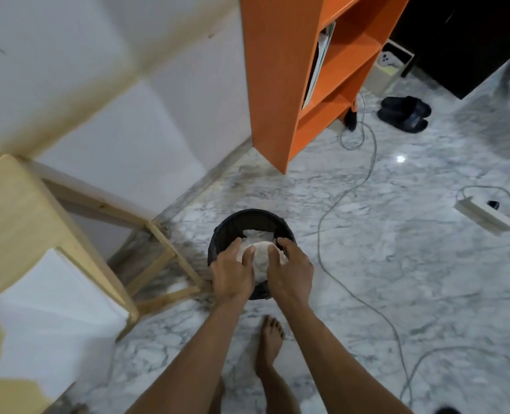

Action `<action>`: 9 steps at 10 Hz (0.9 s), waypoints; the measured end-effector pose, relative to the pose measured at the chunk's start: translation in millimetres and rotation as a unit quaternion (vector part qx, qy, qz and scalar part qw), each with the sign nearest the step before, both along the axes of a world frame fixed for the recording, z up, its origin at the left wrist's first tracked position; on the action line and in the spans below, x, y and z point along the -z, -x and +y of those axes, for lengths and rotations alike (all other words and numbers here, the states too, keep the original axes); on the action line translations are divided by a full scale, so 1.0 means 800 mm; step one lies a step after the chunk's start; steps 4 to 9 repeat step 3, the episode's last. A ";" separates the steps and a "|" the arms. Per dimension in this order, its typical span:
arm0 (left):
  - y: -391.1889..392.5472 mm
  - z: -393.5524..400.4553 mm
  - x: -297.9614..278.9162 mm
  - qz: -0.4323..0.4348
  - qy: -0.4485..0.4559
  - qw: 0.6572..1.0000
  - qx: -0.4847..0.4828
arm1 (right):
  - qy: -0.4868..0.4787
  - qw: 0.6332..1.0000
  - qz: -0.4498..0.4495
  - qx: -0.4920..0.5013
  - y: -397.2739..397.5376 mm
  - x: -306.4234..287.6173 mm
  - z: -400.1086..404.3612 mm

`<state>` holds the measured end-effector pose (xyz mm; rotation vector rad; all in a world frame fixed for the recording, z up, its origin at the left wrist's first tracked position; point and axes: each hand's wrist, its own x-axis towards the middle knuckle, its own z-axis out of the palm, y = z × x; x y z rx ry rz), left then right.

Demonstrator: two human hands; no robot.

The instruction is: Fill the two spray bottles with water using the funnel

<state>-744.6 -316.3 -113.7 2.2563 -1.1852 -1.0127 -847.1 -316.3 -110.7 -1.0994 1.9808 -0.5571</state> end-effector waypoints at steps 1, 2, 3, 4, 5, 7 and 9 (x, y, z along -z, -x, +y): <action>-0.011 -0.011 0.010 0.017 -0.049 0.999 0.007 | -0.029 0.999 -0.013 0.004 -0.002 0.002 -0.018; -0.023 -0.016 0.012 0.030 -0.059 0.998 -0.004 | -0.041 0.999 -0.018 -0.007 0.001 0.005 -0.027; -0.029 -0.021 0.004 0.035 -0.069 0.997 -0.014 | -0.067 0.998 -0.010 -0.017 0.002 0.007 -0.035; -0.029 -0.021 0.004 0.035 -0.069 0.997 -0.014 | -0.067 0.998 -0.010 -0.017 0.002 0.007 -0.035; -0.029 -0.021 0.004 0.035 -0.069 0.997 -0.014 | -0.067 0.998 -0.010 -0.017 0.002 0.007 -0.035; -0.029 -0.021 0.004 0.035 -0.069 0.997 -0.014 | -0.067 0.998 -0.010 -0.017 0.002 0.007 -0.035; -0.029 -0.021 0.004 0.035 -0.069 0.997 -0.014 | -0.067 0.998 -0.010 -0.017 0.002 0.007 -0.035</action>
